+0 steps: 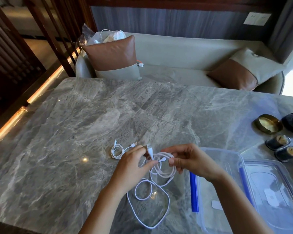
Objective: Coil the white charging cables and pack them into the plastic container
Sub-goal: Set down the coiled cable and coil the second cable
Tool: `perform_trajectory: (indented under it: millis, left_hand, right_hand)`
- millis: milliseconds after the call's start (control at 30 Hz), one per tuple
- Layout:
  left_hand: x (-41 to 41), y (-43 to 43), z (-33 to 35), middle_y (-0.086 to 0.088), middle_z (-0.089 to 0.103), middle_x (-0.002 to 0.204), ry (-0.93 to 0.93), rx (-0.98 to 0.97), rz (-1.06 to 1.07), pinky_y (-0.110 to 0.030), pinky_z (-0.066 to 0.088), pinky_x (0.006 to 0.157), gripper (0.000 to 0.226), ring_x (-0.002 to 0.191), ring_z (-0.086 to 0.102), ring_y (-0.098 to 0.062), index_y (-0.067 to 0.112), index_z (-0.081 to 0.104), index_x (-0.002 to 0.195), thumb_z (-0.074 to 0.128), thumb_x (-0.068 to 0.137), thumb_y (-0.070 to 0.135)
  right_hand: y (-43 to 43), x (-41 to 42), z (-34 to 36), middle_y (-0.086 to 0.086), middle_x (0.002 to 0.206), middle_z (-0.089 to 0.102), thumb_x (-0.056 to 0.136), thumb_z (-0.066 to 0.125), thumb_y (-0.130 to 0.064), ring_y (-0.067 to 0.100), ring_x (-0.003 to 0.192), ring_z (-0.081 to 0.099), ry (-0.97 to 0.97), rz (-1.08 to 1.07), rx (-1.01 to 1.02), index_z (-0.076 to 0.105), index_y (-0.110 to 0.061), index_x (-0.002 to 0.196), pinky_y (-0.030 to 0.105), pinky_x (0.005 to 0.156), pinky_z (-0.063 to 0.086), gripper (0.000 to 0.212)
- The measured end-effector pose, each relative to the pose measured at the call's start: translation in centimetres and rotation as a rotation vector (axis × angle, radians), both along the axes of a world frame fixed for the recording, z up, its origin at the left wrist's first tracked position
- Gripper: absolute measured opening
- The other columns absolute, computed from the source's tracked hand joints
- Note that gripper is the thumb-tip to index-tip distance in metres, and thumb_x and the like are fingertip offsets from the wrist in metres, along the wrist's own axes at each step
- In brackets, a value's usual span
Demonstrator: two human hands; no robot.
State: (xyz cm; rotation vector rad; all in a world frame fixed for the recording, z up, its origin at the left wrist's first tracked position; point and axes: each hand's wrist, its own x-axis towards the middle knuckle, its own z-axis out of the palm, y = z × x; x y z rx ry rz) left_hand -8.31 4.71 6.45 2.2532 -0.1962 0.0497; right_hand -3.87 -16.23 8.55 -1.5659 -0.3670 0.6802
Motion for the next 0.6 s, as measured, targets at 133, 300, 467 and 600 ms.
perform_trajectory:
  millis: [133,300,467,600]
  left_hand:
    - [-0.7,-0.8,-0.6,0.013,0.061,0.065,0.105,-0.179,0.08,-0.02,0.042,0.056,0.013,0.058,0.052,-0.001,0.026,0.065,0.069,0.067,0.08,0.032]
    - [-1.0,-1.4,-0.6,0.008,0.047,0.052,0.263,-0.447,0.104,-0.022,0.037,0.054,0.035,0.051,0.043,-0.005,0.01,0.063,0.063,0.062,0.08,0.041]
    - [-1.2,-2.1,-0.4,0.007,0.053,0.047,0.476,-0.828,0.164,-0.016,0.04,0.043,0.031,0.04,0.045,-0.008,0.015,0.074,0.08,0.058,0.075,0.041]
    - [-1.1,-3.0,-0.3,0.007,0.06,0.058,0.546,-1.02,0.34,-0.015,0.033,0.041,0.026,0.05,0.045,-0.006,0.018,0.065,0.063,0.059,0.072,0.042]
  right_hand:
    - [0.0,-0.2,-0.3,0.005,0.066,0.063,0.073,0.067,-0.01,0.008,0.05,0.055,0.004,-0.128,0.083,0.066,-0.005,0.112,0.019,0.049,0.049,0.039]
    - [0.0,-0.5,-1.1,0.015,0.077,0.062,0.078,0.063,-0.011,0.008,0.054,0.053,0.045,-0.165,0.139,0.065,-0.005,0.115,0.018,0.052,0.048,0.038]
    - [0.7,-0.9,-2.0,0.011,0.079,0.062,0.081,0.063,-0.019,0.005,0.057,0.053,0.098,-0.176,0.171,0.069,-0.018,0.112,0.017,0.055,0.048,0.032]
    - [2.1,-1.7,-2.6,-0.001,0.072,0.07,0.077,0.066,-0.021,0.006,0.057,0.059,0.16,-0.292,0.219,0.069,-0.02,0.109,0.019,0.058,0.052,0.032]
